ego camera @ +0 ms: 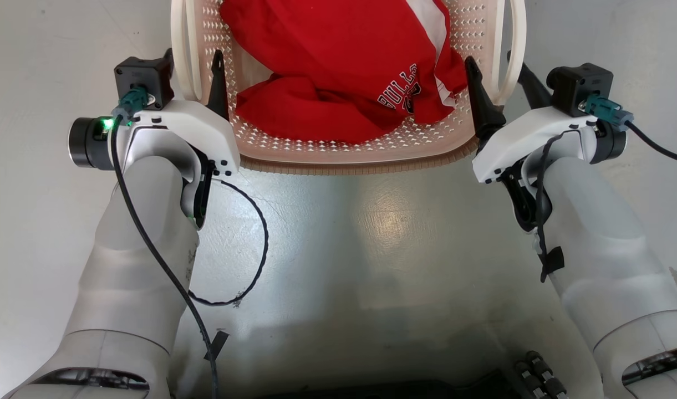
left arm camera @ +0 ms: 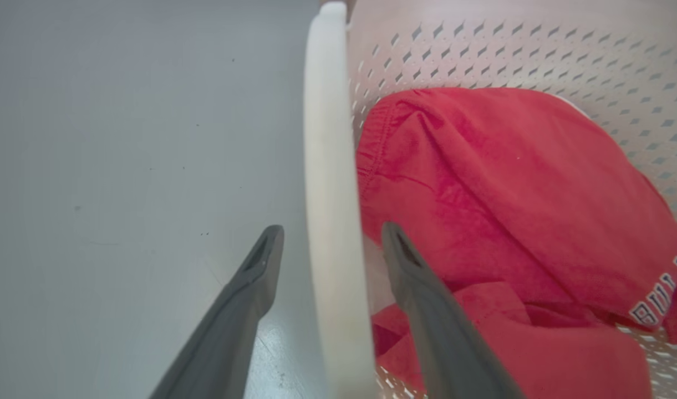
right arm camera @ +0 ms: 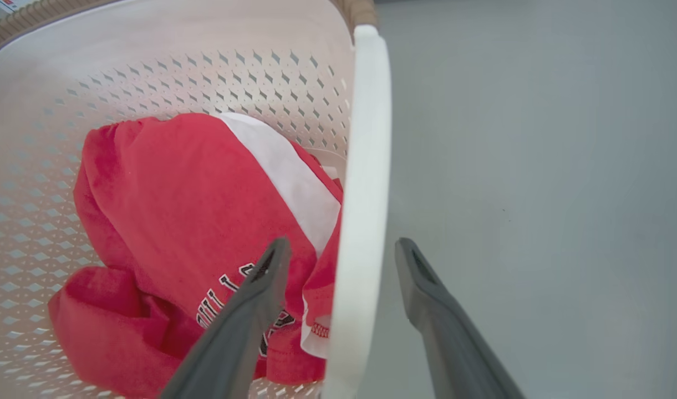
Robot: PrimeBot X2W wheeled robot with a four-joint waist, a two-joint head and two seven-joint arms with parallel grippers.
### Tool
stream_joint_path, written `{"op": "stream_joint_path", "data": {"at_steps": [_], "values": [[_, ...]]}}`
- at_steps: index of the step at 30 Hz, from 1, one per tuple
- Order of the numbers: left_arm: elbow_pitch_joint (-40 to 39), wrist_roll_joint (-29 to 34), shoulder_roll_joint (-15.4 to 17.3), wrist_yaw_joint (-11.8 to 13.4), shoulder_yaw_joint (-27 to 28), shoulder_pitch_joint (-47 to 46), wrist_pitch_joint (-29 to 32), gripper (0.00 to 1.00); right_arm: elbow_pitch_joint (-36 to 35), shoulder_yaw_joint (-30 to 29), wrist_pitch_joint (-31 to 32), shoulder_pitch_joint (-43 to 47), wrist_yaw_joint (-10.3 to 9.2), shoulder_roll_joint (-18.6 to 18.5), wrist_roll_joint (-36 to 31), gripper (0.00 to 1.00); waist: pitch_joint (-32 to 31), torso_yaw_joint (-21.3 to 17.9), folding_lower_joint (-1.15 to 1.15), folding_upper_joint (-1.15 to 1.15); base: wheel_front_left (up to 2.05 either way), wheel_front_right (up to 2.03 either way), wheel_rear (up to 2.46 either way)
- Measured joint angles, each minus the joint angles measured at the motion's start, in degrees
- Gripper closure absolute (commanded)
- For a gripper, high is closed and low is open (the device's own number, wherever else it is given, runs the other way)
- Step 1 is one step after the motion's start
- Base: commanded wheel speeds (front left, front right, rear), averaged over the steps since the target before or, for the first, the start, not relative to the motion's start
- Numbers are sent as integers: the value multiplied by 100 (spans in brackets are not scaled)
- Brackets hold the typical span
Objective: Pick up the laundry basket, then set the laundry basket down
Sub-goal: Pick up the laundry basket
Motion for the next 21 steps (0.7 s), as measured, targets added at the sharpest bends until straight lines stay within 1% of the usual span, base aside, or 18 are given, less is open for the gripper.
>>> {"op": "stream_joint_path", "data": {"at_steps": [1,12,18,21], "values": [[-22,-1,-1,-34,-8,0,0,100,37,46,0,-4,0,-1,59,100,6,4,0,0,0,0,0],[-9,-41,-24,13,-121,-5,-8,100,313,299,-24,-94,-15,16,469,100,-15,2,0,0,0,0,0],[102,-147,-24,19,-240,8,-7,100,421,528,-23,-93,-16,-20,646,100,-209,-4,0,0,0,0,0],[189,-247,-19,59,-335,44,-5,100,549,710,-23,-77,-18,-23,743,100,-359,-10,0,0,0,0,0]]}}
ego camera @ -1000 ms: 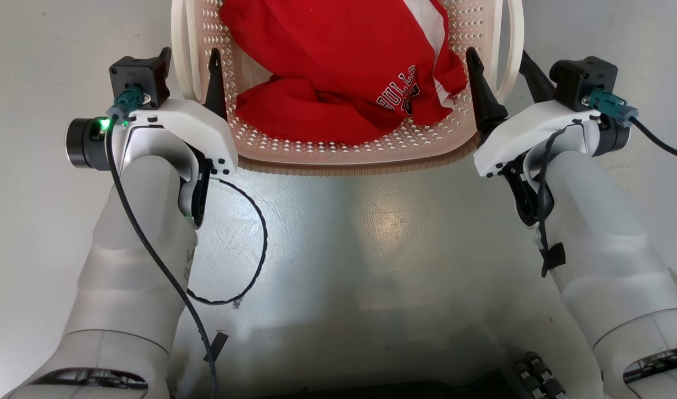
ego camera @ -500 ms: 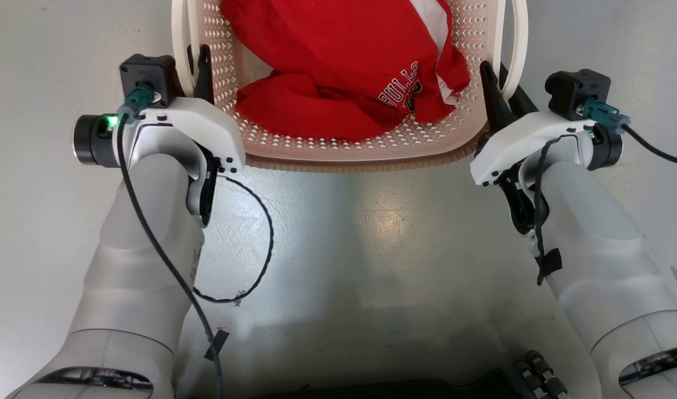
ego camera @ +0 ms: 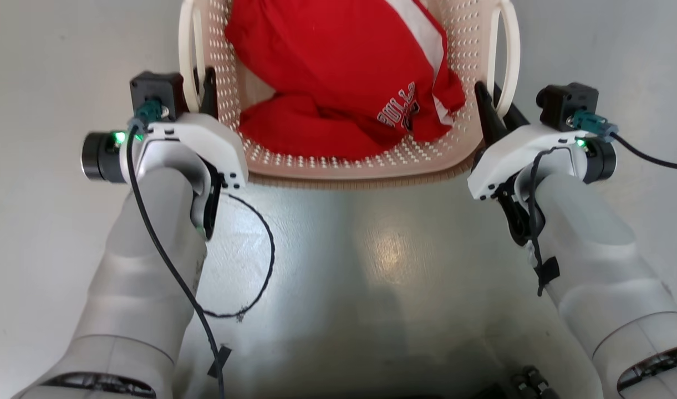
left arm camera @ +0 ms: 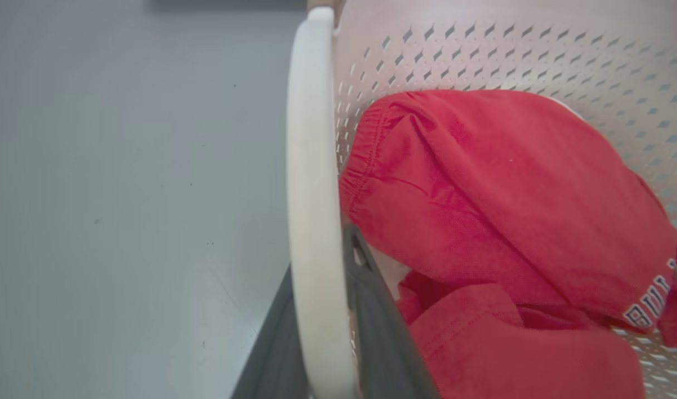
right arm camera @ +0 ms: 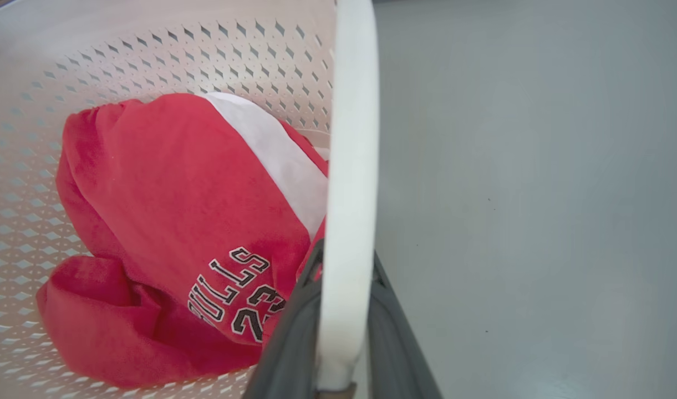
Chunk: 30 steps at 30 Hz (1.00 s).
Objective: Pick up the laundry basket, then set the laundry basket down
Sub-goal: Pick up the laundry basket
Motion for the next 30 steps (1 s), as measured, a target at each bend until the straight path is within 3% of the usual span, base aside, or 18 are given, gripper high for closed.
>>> {"op": "stream_joint_path", "data": {"at_steps": [12,21,30], "values": [[613,-686,12,8,-642,643,4,100,592,979,15,439,-10,4,760,100,-1058,-61,0,0,0,0,0],[1109,-1445,5,11,-1411,1388,-1,100,890,1586,265,1118,-9,76,1329,100,-2355,-141,0,0,0,0,0],[1118,-2309,25,66,-2317,2310,258,100,958,2071,619,1984,-9,83,1764,100,-3758,-192,0,0,0,0,0]]}}
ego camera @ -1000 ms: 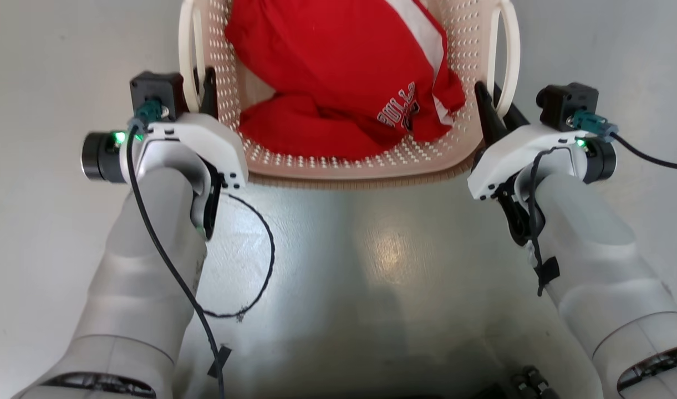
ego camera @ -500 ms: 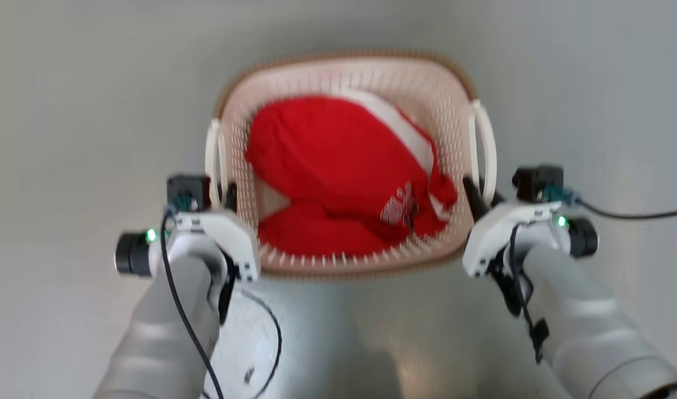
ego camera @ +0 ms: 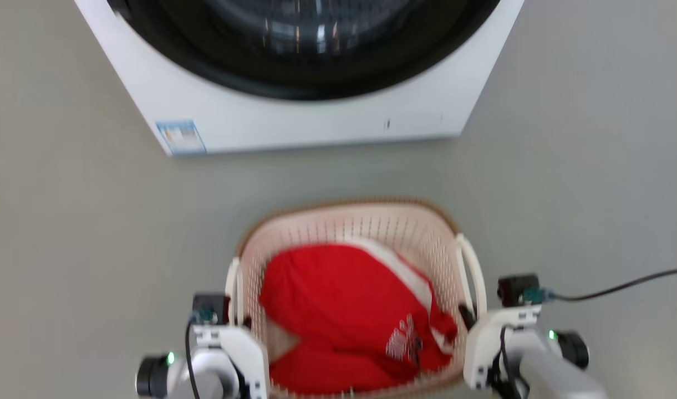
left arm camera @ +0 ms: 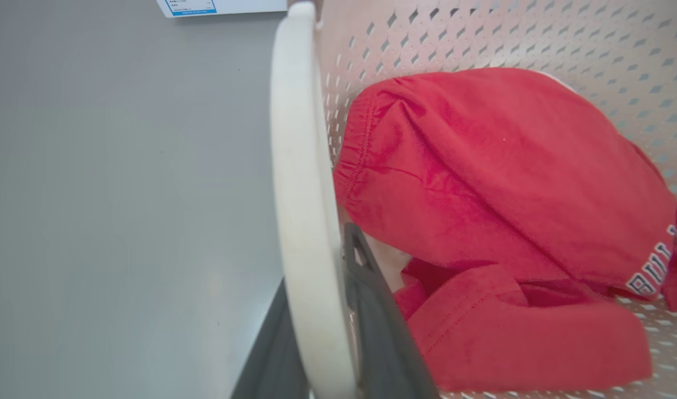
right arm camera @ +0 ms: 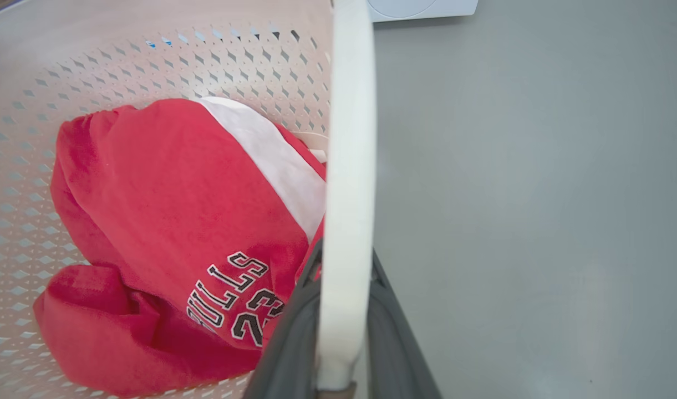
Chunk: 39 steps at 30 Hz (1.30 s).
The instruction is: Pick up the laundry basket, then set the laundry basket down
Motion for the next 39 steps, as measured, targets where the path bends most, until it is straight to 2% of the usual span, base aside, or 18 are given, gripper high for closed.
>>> {"op": "stream_joint_path", "data": {"at_steps": [9,15,30,39], "values": [[-68,-617,24,174,-833,758,443,100,15,500,417,709,-9,-14,237,100,-1209,-11,0,0,0,0,0],[-105,-910,38,244,-1205,834,556,100,14,679,531,813,-10,-22,312,100,-1641,25,-1,0,0,0,0],[-203,-1641,89,445,-1907,939,498,100,13,973,630,815,-27,-58,625,100,-1721,-58,0,0,0,0,0],[-194,-1929,92,483,-2160,928,389,100,64,1040,628,812,-27,-59,784,100,-1653,-120,0,0,0,0,0]]}}
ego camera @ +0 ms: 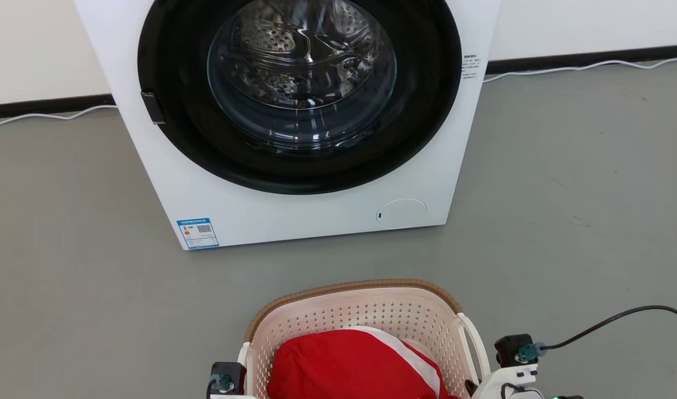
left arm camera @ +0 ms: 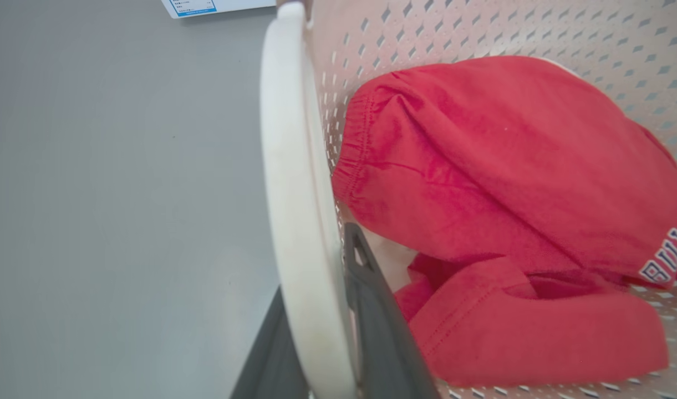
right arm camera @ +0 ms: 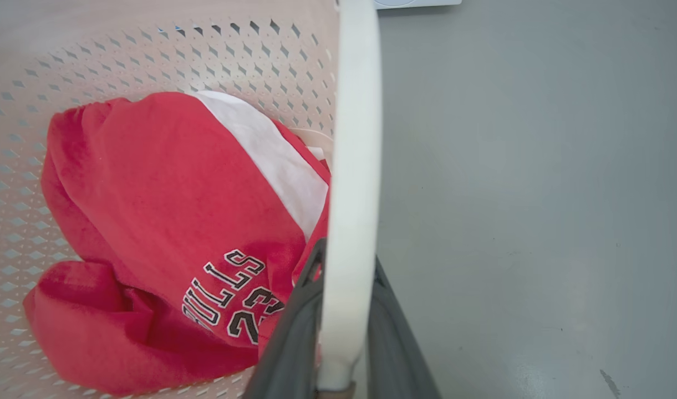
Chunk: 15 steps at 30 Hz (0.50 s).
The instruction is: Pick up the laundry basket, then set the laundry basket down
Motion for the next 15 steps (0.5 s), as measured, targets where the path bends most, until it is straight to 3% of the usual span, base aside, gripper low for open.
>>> {"op": "stream_joint_path", "data": {"at_steps": [15], "values": [[130,-411,3,23,-409,-120,-100,100,-27,253,2,-14,-2,-5,227,100,92,-163,0,0,0,0,0]]}}
